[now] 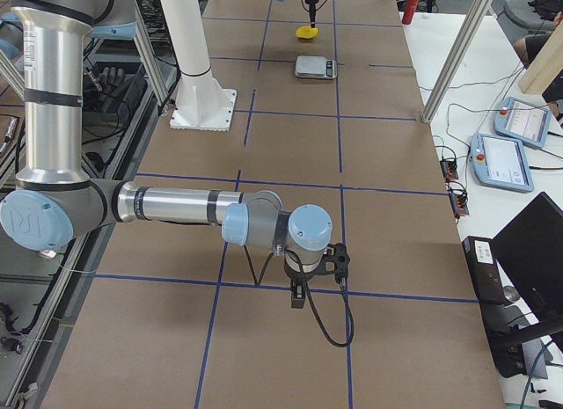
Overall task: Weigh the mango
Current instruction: 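Close the left gripper around the yellow mango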
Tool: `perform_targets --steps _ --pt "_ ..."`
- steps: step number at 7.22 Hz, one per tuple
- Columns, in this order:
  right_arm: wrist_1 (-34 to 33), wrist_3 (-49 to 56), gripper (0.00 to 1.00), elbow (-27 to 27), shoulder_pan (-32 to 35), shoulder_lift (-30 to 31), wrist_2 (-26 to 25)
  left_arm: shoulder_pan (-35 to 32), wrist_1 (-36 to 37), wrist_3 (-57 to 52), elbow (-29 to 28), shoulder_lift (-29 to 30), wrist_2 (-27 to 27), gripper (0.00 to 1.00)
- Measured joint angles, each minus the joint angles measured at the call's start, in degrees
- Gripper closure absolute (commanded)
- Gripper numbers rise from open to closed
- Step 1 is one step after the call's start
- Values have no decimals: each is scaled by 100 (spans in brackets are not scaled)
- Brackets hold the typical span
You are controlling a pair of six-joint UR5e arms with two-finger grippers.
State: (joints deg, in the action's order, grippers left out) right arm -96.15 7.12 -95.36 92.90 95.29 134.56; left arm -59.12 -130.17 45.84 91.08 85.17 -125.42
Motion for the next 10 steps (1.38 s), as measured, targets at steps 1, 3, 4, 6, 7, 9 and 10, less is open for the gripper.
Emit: perform_targets --steps 1,3,4,6,7,9,10 --pt "0 0 0 0 0 -1 0 83 -32 4 -59 0 12 0" --pt "0 0 0 0 0 -2 0 237 -43 -1 -131 0 23 0" --pt "0 0 0 0 0 -2 0 301 -42 -15 -168 0 25 0" --pt "3 0 0 0 0 -2 0 366 -34 -34 -210 0 27 46" --pt "4 0 0 0 0 -2 0 388 -26 -38 -223 -3 27 90" --pt "6 0 0 0 0 -2 0 389 -19 -42 -173 -43 27 100" --pt "4 0 0 0 0 -2 0 368 -11 -54 16 -162 12 100"
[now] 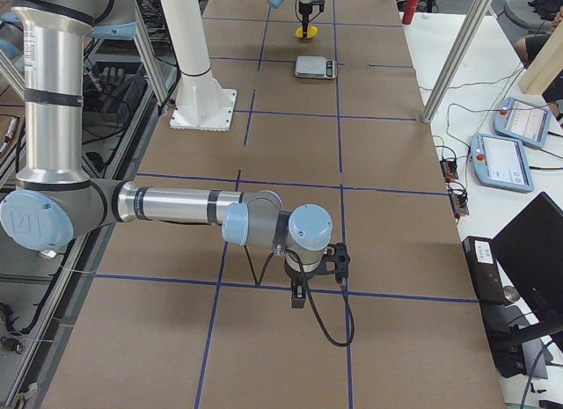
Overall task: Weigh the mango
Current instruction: 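Close the left gripper around the yellow mango, then lift the mango and carry it with the left gripper over the scale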
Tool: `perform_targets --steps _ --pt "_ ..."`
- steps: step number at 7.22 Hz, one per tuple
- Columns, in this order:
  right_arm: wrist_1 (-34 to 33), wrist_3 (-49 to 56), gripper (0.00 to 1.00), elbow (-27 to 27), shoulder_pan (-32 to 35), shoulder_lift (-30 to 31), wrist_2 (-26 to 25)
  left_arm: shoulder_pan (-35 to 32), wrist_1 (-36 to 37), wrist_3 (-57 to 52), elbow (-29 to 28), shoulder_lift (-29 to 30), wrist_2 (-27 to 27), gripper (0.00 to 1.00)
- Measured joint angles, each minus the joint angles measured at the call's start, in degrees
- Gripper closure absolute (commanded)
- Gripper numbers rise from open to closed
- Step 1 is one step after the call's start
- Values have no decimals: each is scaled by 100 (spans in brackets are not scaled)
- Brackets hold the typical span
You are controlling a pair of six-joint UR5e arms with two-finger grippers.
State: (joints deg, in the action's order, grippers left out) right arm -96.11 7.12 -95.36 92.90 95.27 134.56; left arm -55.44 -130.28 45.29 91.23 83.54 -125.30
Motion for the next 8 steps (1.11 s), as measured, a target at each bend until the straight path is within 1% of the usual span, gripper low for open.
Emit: perform_targets --steps 1,2,3,4,5,6,7,8 --pt "2 0 0 0 0 0 0 -26 44 -40 338 -183 -33 100" --pt "3 0 0 0 0 0 0 -65 300 -184 771 -346 -114 100" --pt "2 0 0 0 0 0 0 -218 970 -517 1241 -404 -227 100" --pt "-1 0 0 0 0 0 0 -483 1959 -931 1704 -265 -291 100" --pt "-3 0 0 0 0 0 0 -738 3024 -1211 2003 213 -302 100" --pt "-3 0 0 0 0 2 0 -913 3914 -1303 2100 843 -297 100" --pt "-1 0 0 0 0 3 0 -963 4426 -1135 2081 1386 -314 100" --pt "-2 -2 0 0 0 2 0 -818 4627 -664 2016 1829 -335 100"
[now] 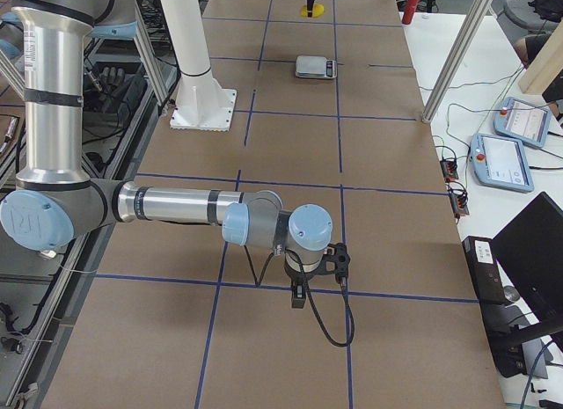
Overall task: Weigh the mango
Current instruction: 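Lift the mango and carry it with the left gripper over the scale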
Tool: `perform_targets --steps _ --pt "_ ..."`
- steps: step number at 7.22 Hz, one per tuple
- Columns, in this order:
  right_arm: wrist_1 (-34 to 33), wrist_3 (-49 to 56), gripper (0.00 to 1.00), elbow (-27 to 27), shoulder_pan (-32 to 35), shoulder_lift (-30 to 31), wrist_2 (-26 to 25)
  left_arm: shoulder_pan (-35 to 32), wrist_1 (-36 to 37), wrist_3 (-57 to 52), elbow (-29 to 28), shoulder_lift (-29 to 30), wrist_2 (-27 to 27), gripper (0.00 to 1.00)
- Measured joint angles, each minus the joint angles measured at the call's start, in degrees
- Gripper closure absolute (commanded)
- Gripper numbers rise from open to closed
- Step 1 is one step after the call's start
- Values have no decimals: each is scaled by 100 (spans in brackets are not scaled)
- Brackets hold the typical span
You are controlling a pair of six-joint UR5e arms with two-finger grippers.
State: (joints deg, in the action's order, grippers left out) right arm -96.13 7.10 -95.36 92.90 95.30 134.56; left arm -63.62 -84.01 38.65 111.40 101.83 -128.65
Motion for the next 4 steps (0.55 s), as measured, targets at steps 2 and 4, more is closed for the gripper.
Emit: perform_targets --steps 2,4 --pt "-2 -1 0 0 0 -2 0 830 -238 1125 -266 540 13 100" --pt "-1 1 0 0 0 -2 0 1381 -1166 1871 -847 714 85 100"
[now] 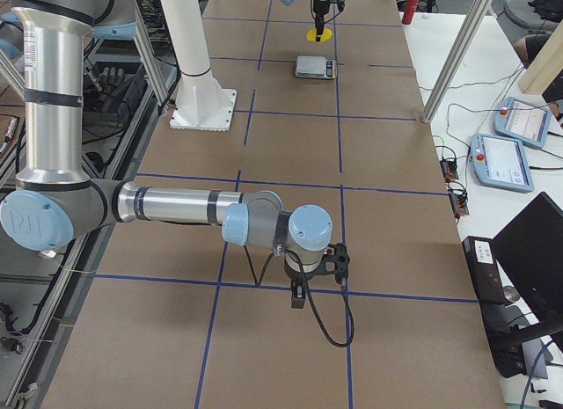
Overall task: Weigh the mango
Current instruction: 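Lift the mango and carry it with the left gripper over the scale, then lower the mango onto the scale pan and open the left gripper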
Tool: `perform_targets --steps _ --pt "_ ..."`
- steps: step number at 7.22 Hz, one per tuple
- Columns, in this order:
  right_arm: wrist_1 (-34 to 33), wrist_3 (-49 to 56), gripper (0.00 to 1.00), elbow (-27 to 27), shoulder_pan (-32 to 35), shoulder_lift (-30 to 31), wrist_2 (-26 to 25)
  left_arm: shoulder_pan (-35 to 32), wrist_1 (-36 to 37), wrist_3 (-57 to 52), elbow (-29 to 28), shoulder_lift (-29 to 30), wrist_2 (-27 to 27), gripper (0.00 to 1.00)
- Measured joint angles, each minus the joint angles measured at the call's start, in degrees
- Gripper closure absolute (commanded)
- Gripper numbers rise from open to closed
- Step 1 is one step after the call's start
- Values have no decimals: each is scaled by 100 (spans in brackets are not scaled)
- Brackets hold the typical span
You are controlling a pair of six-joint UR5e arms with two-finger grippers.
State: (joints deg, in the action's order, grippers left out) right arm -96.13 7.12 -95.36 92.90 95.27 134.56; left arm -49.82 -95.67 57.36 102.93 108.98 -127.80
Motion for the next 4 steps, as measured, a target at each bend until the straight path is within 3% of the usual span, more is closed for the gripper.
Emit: perform_targets --steps 2,3,4 --pt "1 0 0 0 0 0 0 334 -487 192 -414 32 156 100" --pt "-1 0 0 0 0 0 0 437 -555 222 -503 39 181 95" --pt "-1 0 0 0 0 0 0 515 -603 230 -560 42 190 1"
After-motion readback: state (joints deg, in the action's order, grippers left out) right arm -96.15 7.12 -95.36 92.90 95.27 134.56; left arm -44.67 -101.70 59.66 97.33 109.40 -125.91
